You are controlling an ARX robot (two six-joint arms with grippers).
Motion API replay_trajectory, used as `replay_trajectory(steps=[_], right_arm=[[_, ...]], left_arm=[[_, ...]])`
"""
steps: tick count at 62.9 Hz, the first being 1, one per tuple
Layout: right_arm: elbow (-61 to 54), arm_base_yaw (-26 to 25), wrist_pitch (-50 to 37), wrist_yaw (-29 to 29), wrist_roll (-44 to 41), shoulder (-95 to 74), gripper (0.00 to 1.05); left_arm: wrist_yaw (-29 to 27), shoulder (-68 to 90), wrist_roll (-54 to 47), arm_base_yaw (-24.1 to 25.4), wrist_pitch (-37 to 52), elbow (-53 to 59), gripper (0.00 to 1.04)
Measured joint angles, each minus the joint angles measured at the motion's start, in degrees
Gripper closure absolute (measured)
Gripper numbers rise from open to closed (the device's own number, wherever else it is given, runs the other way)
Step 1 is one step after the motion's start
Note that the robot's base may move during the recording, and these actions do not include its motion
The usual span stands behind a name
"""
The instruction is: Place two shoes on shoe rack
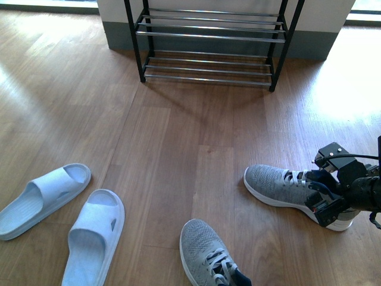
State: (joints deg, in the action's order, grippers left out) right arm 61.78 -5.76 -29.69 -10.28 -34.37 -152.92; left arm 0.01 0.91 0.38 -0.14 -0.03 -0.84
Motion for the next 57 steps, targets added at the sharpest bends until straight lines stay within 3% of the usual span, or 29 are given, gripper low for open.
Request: replay_trajectory(steps=[8, 45, 57], right_arm=[[0.48, 0.02, 0.2, 0.0, -0.26, -0.87, 0.11], [0.22, 0.74, -3.13, 0.7, -0.35, -2.08, 1.02], [-3.85, 1.81, -6.43, -0.07, 3.3, -0.2, 1.03]], left_arm=[[0.0, 0.0, 0.0, 0.0, 0.02, 0.0, 0.09], [0.0, 0.0, 0.0, 0.0, 0.0, 0.0, 0.09], [0.0, 0.0, 0.0, 0.0, 0.0, 0.0, 0.09]])
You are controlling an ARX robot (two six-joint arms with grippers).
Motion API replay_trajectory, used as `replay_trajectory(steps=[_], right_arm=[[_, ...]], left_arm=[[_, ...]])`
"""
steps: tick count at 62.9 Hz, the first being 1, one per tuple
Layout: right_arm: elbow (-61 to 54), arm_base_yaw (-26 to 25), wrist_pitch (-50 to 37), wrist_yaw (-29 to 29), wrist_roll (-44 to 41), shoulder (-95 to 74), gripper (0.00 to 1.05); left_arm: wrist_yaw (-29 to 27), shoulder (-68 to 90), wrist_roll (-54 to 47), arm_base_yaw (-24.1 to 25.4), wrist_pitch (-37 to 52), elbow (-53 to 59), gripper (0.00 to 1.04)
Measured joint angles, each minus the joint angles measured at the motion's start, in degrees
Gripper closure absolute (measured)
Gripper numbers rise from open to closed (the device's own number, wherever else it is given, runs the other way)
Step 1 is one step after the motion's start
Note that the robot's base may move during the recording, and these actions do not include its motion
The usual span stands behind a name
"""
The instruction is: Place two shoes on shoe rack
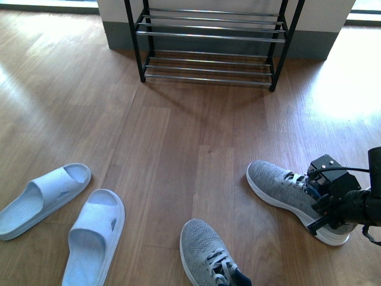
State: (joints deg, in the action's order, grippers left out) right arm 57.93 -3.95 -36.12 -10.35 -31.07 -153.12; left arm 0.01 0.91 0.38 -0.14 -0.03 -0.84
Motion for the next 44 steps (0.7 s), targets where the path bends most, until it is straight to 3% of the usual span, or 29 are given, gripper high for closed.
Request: replay_trajectory(steps=[10, 23, 31, 44], right_arm=[[-7.69, 0.94, -4.61, -1.49, 7.26, 7.32, 1.03], [-30.14, 2.6, -11.41, -0.17, 21.7, 35.95, 1.03], [-37.35, 1.99, -6.36, -0.52, 25.03, 51.67, 1.03], [-41.81, 0.57, 10.25, -6.01, 29.07, 82.4, 1.03]], left_arm=[[0.0, 0.0, 0.0, 0.0, 0.02, 0.0, 0.09], [0.0, 0.0, 0.0, 0.0, 0.02, 0.0, 0.09], [0.0, 0.0, 0.0, 0.0, 0.0, 0.0, 0.09], [0.0, 0.0, 0.0, 0.0, 0.02, 0.0, 0.09]])
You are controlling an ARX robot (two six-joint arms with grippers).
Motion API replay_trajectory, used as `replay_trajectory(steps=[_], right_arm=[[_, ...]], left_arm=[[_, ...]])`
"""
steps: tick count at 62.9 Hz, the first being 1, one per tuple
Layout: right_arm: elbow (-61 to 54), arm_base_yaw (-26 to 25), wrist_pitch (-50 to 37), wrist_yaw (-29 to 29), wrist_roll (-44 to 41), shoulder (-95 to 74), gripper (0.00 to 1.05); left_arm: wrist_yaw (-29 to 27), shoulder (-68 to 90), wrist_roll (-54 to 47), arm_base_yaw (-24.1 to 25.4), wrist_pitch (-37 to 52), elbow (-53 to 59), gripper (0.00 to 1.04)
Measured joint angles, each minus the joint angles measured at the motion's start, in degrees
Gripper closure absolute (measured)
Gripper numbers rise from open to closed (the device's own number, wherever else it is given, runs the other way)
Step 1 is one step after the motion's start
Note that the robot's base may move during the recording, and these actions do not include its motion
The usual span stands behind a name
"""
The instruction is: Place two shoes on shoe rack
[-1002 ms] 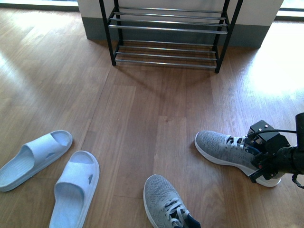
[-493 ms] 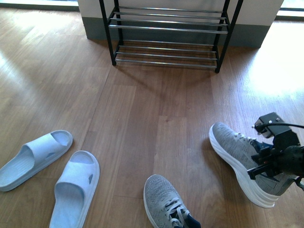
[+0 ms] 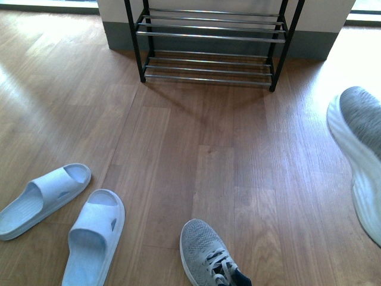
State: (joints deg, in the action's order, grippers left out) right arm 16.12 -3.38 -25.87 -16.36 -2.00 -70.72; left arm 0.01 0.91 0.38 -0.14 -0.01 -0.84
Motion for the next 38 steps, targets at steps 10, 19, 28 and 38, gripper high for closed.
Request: replay_trajectory(steps=[10, 19, 28, 38], right_arm=[[-0.68, 0.48, 12.5, -1.7, 2.91, 19.74, 1.03], [-3.54, 2.64, 20.22, -2.08, 5.33, 34.82, 1.03], [-3.93, 2.86, 20.44, -2.43, 6.67, 36.81, 1.03], [-4.0, 2.89, 20.44, -2.14, 6.8, 36.83, 1.03]], left_arm=[[0.0, 0.0, 0.0, 0.0, 0.0, 0.0, 0.09], [0.0, 0.0, 0.0, 0.0, 0.0, 0.0, 0.09], [0.0, 0.0, 0.0, 0.0, 0.0, 0.0, 0.09], [0.0, 0.0, 0.0, 0.0, 0.0, 0.0, 0.09]])
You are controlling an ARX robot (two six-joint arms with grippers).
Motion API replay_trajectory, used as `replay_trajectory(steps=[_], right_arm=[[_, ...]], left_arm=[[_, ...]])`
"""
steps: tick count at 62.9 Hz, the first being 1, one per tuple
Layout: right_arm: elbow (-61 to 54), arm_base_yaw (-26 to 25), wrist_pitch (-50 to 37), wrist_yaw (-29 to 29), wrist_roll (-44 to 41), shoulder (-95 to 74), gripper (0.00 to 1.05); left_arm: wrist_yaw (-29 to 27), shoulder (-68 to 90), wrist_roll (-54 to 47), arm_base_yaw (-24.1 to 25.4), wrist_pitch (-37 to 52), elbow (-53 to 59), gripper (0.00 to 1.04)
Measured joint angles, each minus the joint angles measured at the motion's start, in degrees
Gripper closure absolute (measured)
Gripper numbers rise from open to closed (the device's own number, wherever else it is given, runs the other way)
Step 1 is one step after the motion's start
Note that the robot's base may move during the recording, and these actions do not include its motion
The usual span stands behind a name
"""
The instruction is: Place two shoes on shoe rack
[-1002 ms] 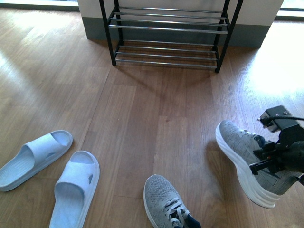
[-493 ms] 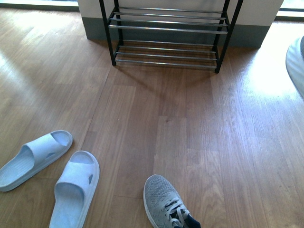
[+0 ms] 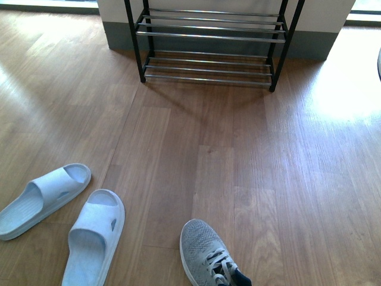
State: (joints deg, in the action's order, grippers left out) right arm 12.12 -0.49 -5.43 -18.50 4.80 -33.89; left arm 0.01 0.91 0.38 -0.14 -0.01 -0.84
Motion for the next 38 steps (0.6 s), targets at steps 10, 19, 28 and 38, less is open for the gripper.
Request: replay_trajectory(steps=[10, 19, 28, 38], right_arm=[[-0.02, 0.09, 0.0, -0.31, 0.15, 0.11, 1.03], [-0.02, 0.11, 0.0, -0.63, 0.17, 0.13, 1.03], [-0.04, 0.09, 0.0, -0.04, 0.17, 0.15, 1.03], [-0.15, 0.04, 0.0, 0.59, 0.2, 0.13, 1.03]], left_arm=[[-0.17, 0.0, 0.0, 0.0, -0.02, 0.0, 0.09], [-0.15, 0.0, 0.0, 0.0, -0.02, 0.0, 0.09], [-0.13, 0.0, 0.0, 0.0, 0.0, 0.0, 0.09], [0.15, 0.0, -0.02, 0.02, 0.0, 0.0, 0.09]])
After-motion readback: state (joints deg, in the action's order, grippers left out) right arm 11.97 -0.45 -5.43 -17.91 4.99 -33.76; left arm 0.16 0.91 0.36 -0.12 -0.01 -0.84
